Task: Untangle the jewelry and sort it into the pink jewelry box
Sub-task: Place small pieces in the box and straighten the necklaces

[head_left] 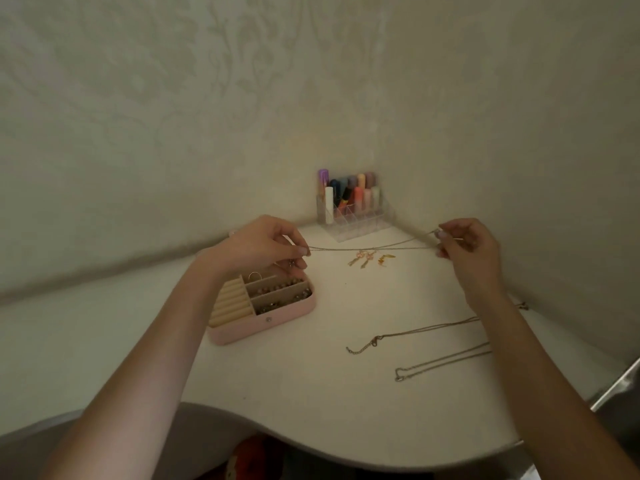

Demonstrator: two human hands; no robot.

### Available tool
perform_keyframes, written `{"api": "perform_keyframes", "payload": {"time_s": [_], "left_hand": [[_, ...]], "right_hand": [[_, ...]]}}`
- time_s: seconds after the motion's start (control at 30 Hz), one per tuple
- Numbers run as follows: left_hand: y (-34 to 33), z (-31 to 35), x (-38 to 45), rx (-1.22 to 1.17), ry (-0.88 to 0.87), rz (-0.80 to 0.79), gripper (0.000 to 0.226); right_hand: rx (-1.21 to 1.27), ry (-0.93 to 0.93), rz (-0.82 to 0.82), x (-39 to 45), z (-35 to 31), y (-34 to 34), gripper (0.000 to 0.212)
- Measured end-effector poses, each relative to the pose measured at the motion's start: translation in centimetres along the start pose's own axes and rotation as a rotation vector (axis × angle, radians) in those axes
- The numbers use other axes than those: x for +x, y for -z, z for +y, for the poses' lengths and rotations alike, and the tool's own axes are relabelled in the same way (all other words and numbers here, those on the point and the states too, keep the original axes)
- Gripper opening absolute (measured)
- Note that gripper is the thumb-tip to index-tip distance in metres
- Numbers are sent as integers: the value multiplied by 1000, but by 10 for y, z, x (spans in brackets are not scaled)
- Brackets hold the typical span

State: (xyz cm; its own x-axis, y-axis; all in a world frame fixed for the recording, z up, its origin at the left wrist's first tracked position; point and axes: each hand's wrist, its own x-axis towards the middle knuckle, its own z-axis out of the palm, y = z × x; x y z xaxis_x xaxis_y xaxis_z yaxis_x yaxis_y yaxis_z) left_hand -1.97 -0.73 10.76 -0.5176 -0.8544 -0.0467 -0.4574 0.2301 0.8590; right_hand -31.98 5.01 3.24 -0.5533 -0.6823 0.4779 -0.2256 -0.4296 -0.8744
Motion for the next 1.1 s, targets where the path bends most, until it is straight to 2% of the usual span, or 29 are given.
{"api": "perform_keyframes", "payload": {"time_s": [0.17,0.4,0.53,0.7,0.87,1.0,1.1], "left_hand": [[4,-17,-3,48,46,-5,2],[8,-33,-8,132,98,29,10],[10,-37,-12,190,117,-13,3],[13,-40,-15,412,63,-17,7],[13,-37,-20,551,28,-31,4],[17,-38,-23,561,15,-57,17],[15,-30,-28,400,-35,58,39]], "right_hand": [[-6,-26,-57,-4,-1,-5,24],[-17,-35,-151,-12,-7,-19,23],[-6,-48,-164,-13,-8,-20,23],[34,-68,-206,-17,-22,-34,17],[133,-43,-322,-19,-60,-72,14],[225,5,-431,-19,-94,-112,13],[259,33,-521,-22,-110,-138,14]]}}
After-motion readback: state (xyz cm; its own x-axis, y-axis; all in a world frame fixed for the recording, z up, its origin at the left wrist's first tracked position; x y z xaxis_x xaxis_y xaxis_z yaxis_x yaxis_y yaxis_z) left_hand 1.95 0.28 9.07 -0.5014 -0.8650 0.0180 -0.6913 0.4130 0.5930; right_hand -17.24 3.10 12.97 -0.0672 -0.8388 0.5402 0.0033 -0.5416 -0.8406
